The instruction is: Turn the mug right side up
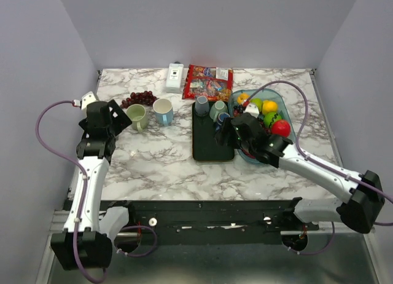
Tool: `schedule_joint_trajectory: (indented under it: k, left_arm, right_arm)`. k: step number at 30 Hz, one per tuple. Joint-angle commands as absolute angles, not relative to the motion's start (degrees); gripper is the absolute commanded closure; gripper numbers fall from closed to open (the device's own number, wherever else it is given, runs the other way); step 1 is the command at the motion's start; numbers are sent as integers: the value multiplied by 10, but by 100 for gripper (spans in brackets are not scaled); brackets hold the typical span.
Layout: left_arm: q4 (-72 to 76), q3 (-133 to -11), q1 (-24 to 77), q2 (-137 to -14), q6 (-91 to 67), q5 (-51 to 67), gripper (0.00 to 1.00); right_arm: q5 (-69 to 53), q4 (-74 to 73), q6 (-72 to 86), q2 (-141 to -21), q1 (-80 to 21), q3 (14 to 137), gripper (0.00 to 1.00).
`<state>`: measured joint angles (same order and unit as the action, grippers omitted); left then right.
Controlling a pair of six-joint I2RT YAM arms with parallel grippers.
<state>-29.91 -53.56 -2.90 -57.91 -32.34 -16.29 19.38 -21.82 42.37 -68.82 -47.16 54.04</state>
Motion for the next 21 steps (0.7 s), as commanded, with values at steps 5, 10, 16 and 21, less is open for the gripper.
schedule_joint_trajectory:
  k: [5,10,16,21]
  left_arm:
    - [-179,-453,-30,-461,-311,172,1]
    - [-127,-370,-29,-428,-328,202,1]
    - [-124,-370,-29,-448,-337,234,1]
    - [-121,-366,-29,-458,-342,250,1]
  right_arm:
    - [258,-248,417,-851,-474,644,25]
    - [303,-290,468,-962,-474,739,25]
    - [354,-379,548,-1079,-473,846,28]
    - [369,-424,609,-1142,-469,890,35]
